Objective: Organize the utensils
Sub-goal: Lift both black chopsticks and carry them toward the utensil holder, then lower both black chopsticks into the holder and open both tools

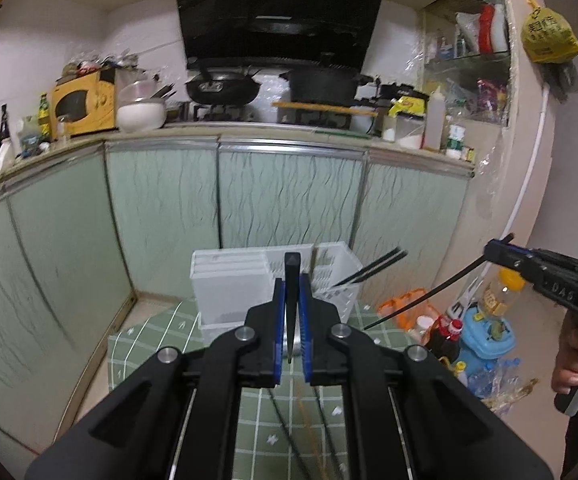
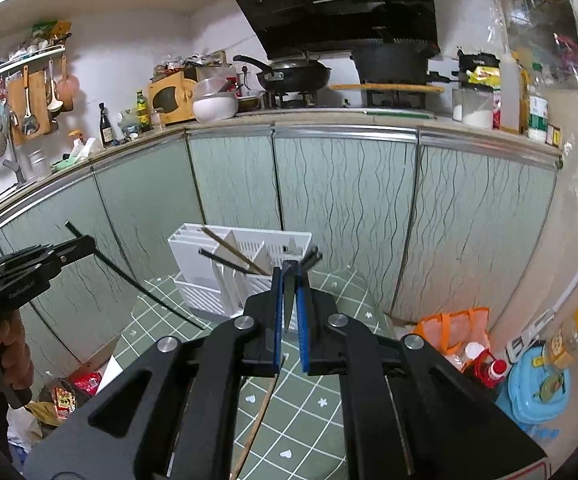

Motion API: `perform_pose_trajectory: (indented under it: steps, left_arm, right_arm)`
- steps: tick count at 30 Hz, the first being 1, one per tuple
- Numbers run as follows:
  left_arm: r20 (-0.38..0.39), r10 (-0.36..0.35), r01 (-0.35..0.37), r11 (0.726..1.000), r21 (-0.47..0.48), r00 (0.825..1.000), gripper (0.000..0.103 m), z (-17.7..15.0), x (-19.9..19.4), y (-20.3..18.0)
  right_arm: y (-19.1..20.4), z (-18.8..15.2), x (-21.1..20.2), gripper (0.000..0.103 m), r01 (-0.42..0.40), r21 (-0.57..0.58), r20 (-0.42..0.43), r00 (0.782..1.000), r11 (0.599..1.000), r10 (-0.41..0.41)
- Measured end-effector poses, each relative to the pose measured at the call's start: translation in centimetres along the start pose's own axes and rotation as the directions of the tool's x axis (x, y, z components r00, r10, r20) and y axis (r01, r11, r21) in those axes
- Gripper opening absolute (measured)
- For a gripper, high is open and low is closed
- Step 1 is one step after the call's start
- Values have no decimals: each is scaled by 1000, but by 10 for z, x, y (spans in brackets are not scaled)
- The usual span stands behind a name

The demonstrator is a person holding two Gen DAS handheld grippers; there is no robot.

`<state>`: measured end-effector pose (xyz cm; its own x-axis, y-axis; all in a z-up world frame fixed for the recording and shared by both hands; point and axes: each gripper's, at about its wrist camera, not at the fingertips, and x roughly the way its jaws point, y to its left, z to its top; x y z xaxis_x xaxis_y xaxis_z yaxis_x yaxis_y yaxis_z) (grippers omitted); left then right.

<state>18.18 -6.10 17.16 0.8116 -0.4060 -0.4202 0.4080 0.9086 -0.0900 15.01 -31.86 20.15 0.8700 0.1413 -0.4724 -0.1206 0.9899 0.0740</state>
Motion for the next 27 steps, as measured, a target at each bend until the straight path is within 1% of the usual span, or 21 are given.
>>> perform_pose_trajectory:
  steps: [6, 13, 20, 27]
  left_arm:
    - [30, -39, 38, 999, 25, 999, 8, 28, 5, -18]
    - [39, -82, 81, 997, 19, 996, 8, 53, 23, -27]
    - [50, -88, 87, 996, 24, 995, 8, 69, 47, -31]
    - [35, -76, 76, 997, 18, 996, 8, 73, 80, -22]
  right_arm:
    - [0, 23, 0, 6, -18, -6, 19, 1000, 1000, 18]
    - [-5, 46, 10, 6, -39, 3, 35, 999, 999, 38]
    - [-17, 66, 28, 6, -66, 31, 55, 996, 997, 64]
    - [-26, 71, 68, 6, -62, 41, 27, 998, 997, 61]
